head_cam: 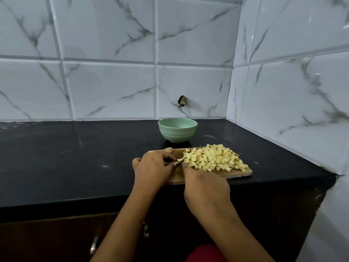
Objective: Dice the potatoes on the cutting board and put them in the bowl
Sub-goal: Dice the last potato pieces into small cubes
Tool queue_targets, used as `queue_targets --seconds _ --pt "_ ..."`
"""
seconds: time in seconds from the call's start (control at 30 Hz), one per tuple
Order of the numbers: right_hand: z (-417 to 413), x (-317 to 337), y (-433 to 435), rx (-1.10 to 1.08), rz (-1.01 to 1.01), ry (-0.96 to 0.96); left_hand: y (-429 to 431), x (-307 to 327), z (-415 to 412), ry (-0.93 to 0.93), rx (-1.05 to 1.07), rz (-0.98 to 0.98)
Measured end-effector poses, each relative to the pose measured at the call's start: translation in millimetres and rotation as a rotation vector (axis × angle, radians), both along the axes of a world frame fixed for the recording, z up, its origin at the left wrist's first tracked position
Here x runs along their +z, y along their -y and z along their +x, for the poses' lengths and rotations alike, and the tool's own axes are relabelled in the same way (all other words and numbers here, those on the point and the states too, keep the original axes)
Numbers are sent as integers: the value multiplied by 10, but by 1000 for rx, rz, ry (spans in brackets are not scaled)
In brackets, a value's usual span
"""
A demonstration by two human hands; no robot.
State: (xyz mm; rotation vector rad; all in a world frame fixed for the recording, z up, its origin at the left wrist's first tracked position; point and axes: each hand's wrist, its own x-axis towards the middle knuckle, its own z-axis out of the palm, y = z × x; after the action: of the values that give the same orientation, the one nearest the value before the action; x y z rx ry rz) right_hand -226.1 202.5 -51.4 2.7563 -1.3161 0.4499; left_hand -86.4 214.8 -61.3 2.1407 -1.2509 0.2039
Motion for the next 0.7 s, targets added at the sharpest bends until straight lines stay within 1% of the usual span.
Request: queue_targets --seconds 0.1,0.27,0.33,0.47,0.7 --pt "15 30 47 11 -6 8 -4 -13 1 -4 5 -9" --pt "-91 -2 42 19 -24 148 -26 -20 -4 -21 36 -22" --pt "-109 -25 -5 48 -27 174 -27 -19 -3 -35 53 -27" --pt "-102 -18 -34 60 -9 152 -34 -9 5 -83 37 -7" --pt "44 51 19 54 0 46 -48 11 -15 -122 56 -7"
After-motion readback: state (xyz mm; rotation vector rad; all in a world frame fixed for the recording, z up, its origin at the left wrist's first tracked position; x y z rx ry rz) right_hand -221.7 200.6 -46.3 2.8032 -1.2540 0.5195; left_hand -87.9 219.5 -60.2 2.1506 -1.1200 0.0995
